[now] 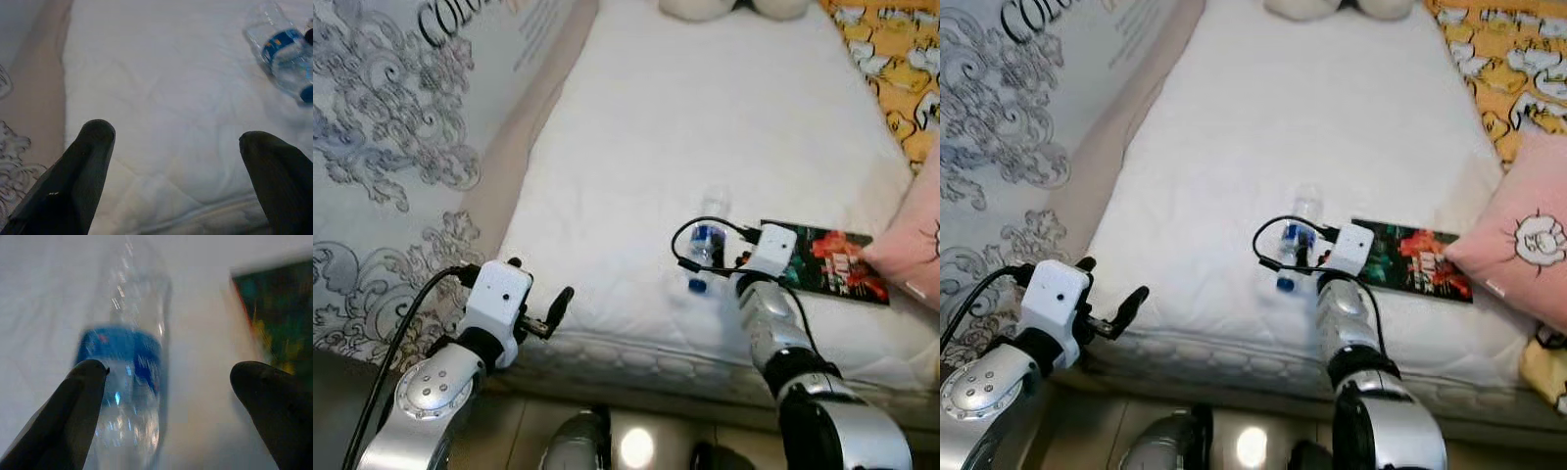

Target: Clean up the room

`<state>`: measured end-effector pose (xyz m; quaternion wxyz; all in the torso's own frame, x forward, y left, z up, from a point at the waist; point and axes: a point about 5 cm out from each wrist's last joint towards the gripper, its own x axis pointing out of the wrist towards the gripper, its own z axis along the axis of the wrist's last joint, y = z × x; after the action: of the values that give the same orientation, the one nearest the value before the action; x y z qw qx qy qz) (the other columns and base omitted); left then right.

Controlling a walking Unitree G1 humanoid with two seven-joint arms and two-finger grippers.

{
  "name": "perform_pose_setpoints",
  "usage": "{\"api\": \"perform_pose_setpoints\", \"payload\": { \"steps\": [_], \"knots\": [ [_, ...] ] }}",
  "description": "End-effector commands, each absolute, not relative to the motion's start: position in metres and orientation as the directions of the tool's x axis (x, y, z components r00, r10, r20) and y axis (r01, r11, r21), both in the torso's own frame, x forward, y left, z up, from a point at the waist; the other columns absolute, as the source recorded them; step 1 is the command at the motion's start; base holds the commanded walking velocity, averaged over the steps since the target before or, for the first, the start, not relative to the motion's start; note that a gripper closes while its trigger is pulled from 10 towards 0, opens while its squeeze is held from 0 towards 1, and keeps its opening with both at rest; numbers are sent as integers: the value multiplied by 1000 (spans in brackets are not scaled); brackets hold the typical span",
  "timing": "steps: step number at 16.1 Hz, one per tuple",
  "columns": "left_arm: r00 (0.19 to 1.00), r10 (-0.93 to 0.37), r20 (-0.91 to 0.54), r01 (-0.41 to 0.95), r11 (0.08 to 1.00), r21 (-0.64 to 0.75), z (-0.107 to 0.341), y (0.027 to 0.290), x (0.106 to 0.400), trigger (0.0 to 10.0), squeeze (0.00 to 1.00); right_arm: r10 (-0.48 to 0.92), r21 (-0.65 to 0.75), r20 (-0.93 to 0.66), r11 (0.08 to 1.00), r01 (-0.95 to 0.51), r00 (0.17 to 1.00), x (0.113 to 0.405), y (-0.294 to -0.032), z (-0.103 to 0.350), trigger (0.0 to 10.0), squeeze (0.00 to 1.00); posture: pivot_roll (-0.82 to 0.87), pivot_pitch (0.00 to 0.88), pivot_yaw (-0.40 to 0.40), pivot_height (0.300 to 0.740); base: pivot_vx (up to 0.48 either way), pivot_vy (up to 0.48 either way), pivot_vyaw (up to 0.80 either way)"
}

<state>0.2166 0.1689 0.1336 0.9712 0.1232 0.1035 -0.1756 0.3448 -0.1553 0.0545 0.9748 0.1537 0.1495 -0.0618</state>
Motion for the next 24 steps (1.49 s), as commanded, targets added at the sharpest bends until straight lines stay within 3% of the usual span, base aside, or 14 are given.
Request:
{"api": "perform_pose_setpoints", "payload": {
  "steps": [1, 9, 10, 11, 13, 14, 15, 17, 24],
  "knots": [
    [905, -337, -258, 392, 897, 204, 137, 167, 214, 10000, 0, -38, 336, -365, 926, 170, 930, 341, -148, 46, 10000, 0, 317, 266, 61, 740, 0, 0, 0],
    [910, -300, -286, 365, 907, 210, 143, 167, 204, 10000, 0, 134, 309, -399, 951, -5, 907, 345, -130, 47, 10000, 0, 336, 288, 51, 740, 0, 0, 0],
    [910, -297, -289, 363, 908, 211, 143, 167, 204, 10000, 0, 168, 340, -396, 940, -26, 903, 345, -126, 47, 10000, 0, 337, 287, 49, 740, 0, 0, 0],
    [910, -295, -292, 362, 907, 214, 143, 166, 204, 10000, 0, 252, 531, -351, 847, -30, 902, 345, -114, 49, 10000, 0, 335, 287, 48, 740, 0, 0, 0],
    [910, -295, -293, 363, 906, 216, 142, 165, 205, 10000, 0, 276, 588, -351, 808, -19, 895, 344, -109, 48, 10000, 0, 331, 286, 43, 740, 0, 0, 0],
    [910, -295, -292, 364, 905, 218, 143, 164, 205, 10000, 0, 282, 602, -350, 798, -16, 893, 344, -106, 48, 3804, 0, 331, 284, 41, 740, 0, 0, 0],
    [910, -297, -290, 366, 904, 222, 143, 163, 205, 10000, 0, 298, 611, -340, 791, -31, 892, 345, -99, 50, 0, 0, 331, 283, 39, 740, 0, 0, 0],
    [913, -295, -283, 363, 904, 228, 143, 163, 208, 10000, 0, 327, 618, -322, 783, -65, 888, 346, -88, 54, 0, 0, 323, 277, 31, 740, 0, 0, 0],
    [910, -303, -283, 368, 904, 217, 137, 158, 215, 10000, 0, 331, 601, -295, 794, -95, 897, 348, -84, 59, 0, 0, 286, 253, 24, 740, 0, 0, 0]
  ]
}}
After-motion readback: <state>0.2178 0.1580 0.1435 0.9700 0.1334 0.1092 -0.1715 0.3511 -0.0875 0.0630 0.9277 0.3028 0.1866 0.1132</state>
